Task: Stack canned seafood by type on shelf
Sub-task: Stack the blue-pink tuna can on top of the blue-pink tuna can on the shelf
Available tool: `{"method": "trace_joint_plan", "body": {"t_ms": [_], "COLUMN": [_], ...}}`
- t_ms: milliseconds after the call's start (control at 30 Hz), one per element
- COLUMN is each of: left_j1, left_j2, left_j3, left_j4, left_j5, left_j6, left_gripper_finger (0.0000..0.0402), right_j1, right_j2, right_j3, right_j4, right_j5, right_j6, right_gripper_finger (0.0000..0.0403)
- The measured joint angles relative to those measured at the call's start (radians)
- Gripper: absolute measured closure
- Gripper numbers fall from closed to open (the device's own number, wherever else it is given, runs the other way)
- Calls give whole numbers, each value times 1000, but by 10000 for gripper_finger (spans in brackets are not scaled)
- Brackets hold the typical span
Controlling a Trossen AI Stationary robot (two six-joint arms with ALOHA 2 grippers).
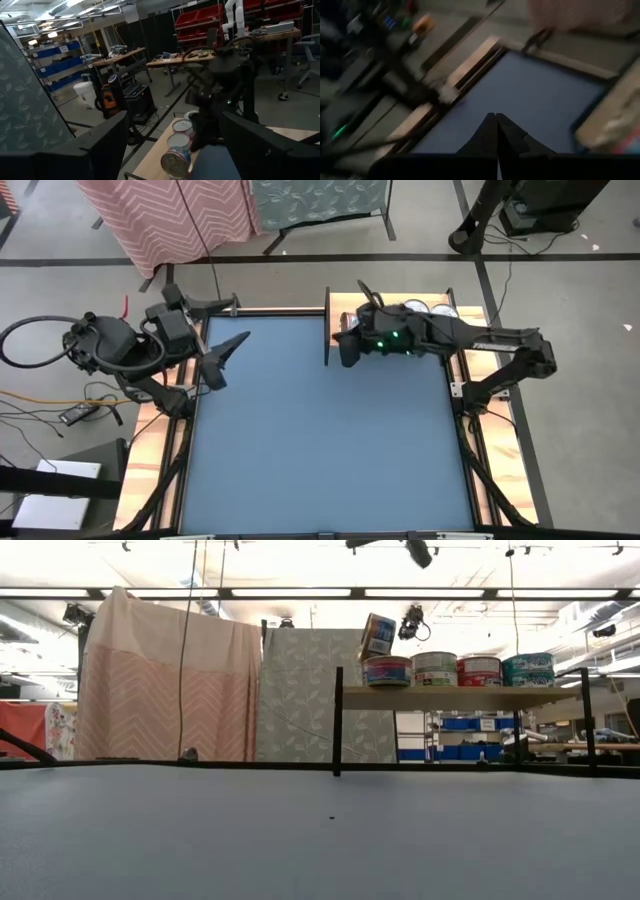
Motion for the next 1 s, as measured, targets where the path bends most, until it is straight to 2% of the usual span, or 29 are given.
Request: {"method": "trace_joint_plan", "body": {"t_ms": [100,200,367,600,767,1000], "left_j1": [0,0,0,0,0,0], "left_j2": [5,15,32,36,38,46], "left_j3": [0,0,0,0,0,0], "left_j4": [-1,0,-3,0,1,3], "left_j5": [1,0,1,1,-2,-4], "left_j6": [0,0,-8,-30,-30,-31], "left_gripper_finger": [90,90,90,90,90,90], "right_j1": [-54,-110,-176,-192,-215,-239], "right_j2": [18,43,80,68,72,74], "right_j3": [10,12,10,40,106,115], "right_j4": [-4,-27,-128,-173,-233,-298], "right_j5": [-185,-266,-267,-167,-180,-190], "right_j6": [-15,-22,-81,-223,-278,-318], "right_gripper_finger": [400,400,400,400,400,400]}}
